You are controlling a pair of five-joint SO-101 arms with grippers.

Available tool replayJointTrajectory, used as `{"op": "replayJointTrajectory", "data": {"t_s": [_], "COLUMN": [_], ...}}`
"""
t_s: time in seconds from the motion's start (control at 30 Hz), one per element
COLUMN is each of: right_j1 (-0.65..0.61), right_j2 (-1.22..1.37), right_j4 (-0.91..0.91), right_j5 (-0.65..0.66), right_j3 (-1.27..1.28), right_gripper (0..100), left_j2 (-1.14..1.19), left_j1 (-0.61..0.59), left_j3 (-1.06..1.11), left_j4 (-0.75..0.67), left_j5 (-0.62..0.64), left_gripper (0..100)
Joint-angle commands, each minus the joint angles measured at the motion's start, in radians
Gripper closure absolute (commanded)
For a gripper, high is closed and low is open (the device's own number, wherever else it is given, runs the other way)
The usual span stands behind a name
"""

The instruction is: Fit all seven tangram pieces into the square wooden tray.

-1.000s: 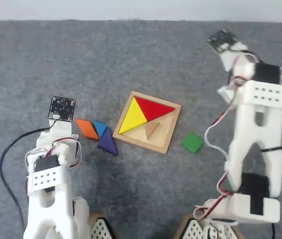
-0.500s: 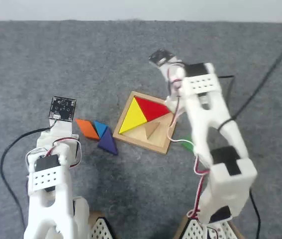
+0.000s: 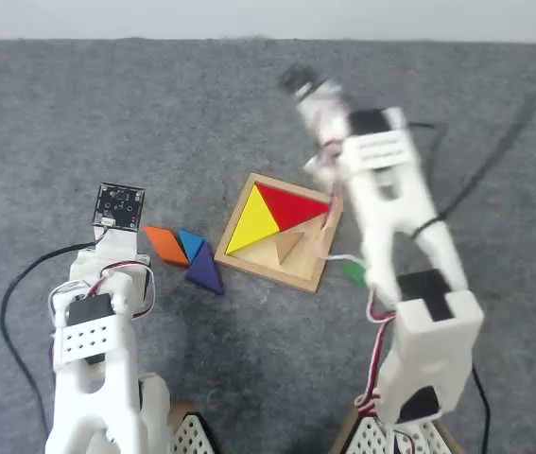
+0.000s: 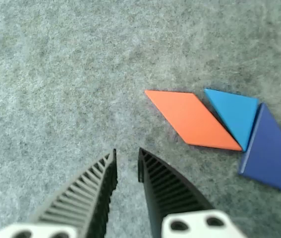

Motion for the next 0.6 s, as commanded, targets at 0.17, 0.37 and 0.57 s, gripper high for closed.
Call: {"op": "replayJointTrajectory", "data": {"t_s": [0.17,0.37,0.57], "right_j1": [-0.082,-0.346,-0.228], "right_j2": [-0.174,-0.193,-0.031], "right_j4": [0.232,0.114,-0.091], "right_j5": [-0.011,-0.084,-0.066], "right_j3": [-0.198,-0.195,-0.196], "right_gripper": [95.3,95.4,89.4], "left_j2": [-0.032,-0.034,-0.029], "left_j1": [0.094,0.015,-0.054], "left_j3": [-0.012,-0.047,-0.042], "left_j4": [-0.02,-0.017,-0.025], "left_j5": [-0.006,0.023,0.061], "left_gripper": [92,92,86]}}
